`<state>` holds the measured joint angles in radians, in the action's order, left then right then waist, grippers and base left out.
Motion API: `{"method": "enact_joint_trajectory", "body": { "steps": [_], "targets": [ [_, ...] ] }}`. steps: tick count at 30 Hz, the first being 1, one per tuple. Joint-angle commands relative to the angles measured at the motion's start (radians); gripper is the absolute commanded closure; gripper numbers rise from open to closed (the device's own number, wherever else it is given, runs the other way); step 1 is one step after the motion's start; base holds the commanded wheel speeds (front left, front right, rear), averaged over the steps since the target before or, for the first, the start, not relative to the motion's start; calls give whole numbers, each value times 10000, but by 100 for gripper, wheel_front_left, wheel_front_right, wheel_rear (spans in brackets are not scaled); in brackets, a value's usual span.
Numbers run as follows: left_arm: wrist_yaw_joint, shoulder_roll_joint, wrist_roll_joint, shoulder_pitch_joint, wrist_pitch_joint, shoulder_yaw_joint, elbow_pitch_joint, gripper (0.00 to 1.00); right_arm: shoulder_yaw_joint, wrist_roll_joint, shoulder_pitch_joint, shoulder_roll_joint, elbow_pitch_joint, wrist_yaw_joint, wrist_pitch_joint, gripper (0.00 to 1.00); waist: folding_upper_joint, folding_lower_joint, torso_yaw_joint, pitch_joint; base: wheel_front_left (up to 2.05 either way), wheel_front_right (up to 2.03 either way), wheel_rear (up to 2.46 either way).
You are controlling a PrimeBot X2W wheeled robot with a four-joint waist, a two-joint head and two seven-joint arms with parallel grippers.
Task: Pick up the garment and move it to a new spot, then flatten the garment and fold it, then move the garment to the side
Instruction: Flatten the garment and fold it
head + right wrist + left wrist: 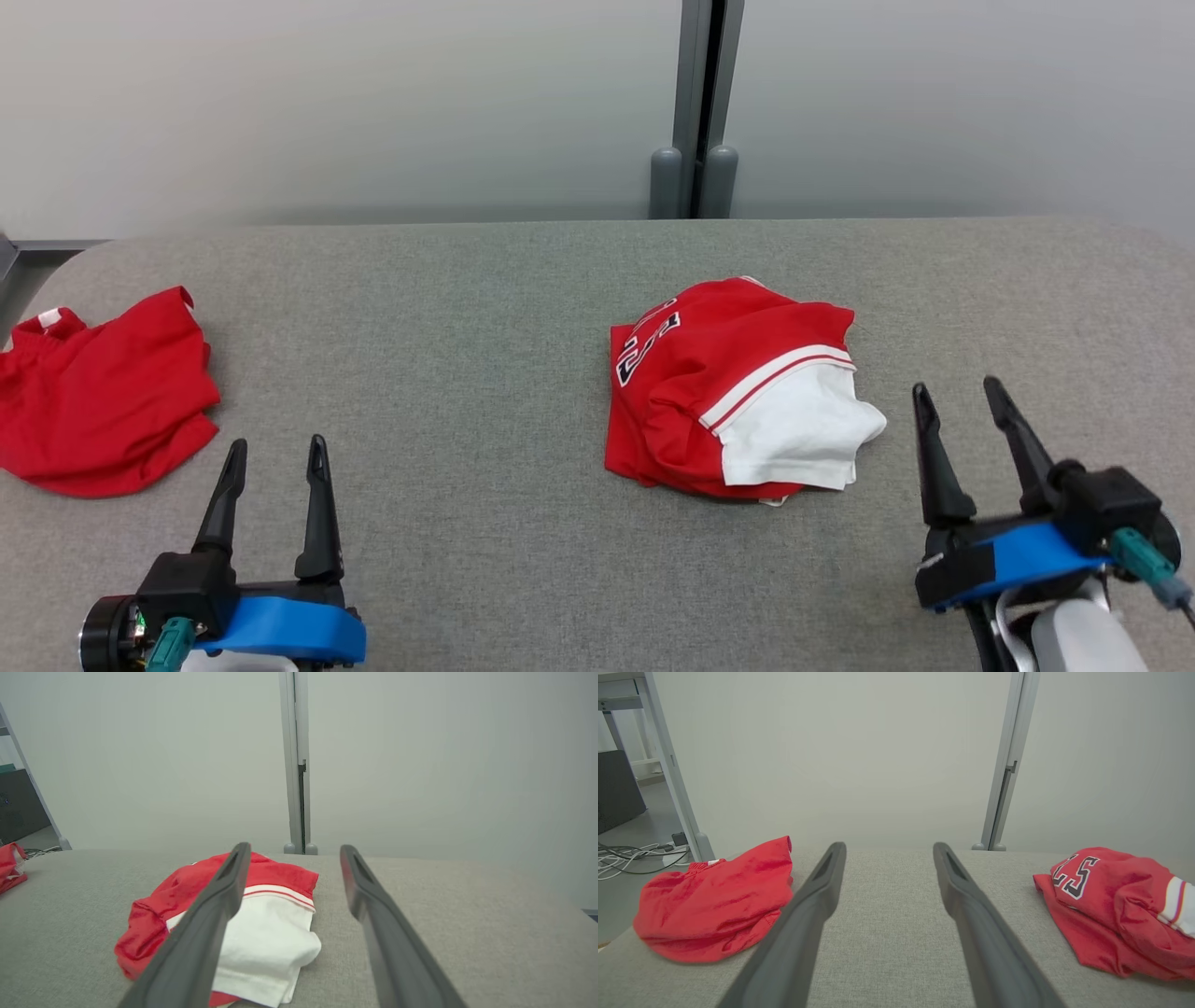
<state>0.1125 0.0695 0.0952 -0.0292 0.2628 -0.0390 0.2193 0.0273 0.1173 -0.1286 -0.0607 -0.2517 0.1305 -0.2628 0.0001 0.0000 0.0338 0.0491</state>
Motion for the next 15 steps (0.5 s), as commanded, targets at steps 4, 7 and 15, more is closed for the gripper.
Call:
{"method": "enact_joint_trajectory", "body": {
  "steps": [4,7,15],
  "targets": [
    [66,-34,-20,-306,30,90,-31,0,-95,-81,-1307,-485,-449,5,75,0,-1,0,202,318,0,0,0],
    [85,-59,-3,-500,29,167,-46,0,-209,-58,-2315,-867,-847,5,255,0,-1,0,386,638,0,0,0],
    [106,-142,73,-1089,30,415,-125,0,-498,49,-4722,-1775,-2732,3,1261,0,-1,0,936,1606,0,0,0]
  ]
}}
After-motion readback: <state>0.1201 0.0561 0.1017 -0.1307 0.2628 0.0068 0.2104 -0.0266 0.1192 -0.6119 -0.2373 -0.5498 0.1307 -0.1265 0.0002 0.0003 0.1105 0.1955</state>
